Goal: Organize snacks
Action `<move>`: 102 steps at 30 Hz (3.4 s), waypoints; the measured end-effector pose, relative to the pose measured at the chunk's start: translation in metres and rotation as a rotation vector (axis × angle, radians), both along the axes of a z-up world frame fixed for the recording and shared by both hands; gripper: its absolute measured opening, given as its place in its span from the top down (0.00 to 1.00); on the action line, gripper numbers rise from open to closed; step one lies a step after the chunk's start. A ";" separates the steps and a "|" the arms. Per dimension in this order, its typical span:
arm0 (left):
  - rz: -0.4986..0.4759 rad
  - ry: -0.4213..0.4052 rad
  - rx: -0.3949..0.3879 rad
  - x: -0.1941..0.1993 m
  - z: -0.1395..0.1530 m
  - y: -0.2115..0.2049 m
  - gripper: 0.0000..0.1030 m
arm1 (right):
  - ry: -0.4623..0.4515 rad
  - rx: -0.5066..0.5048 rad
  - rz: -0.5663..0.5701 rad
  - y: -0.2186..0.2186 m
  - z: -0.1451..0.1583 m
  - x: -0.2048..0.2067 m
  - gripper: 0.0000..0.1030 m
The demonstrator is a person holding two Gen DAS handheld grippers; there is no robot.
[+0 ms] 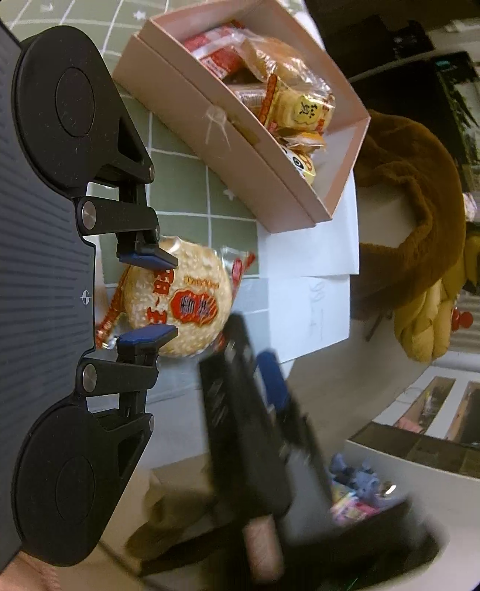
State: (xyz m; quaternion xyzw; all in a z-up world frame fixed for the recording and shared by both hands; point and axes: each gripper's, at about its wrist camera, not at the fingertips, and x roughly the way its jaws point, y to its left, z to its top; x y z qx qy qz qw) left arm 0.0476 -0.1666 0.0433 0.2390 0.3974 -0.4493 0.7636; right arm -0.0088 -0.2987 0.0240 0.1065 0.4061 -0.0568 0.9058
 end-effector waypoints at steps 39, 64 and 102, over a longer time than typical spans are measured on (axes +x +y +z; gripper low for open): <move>0.172 -0.033 -0.036 -0.012 0.010 0.000 0.54 | -0.039 0.155 -0.001 0.001 0.020 0.024 0.63; 0.292 0.078 -0.002 0.000 -0.012 -0.017 0.17 | 0.033 0.038 -0.100 -0.013 0.012 -0.062 0.47; 1.016 0.178 -0.178 -0.045 0.001 0.249 0.19 | 0.208 0.244 0.279 0.143 0.011 0.012 0.20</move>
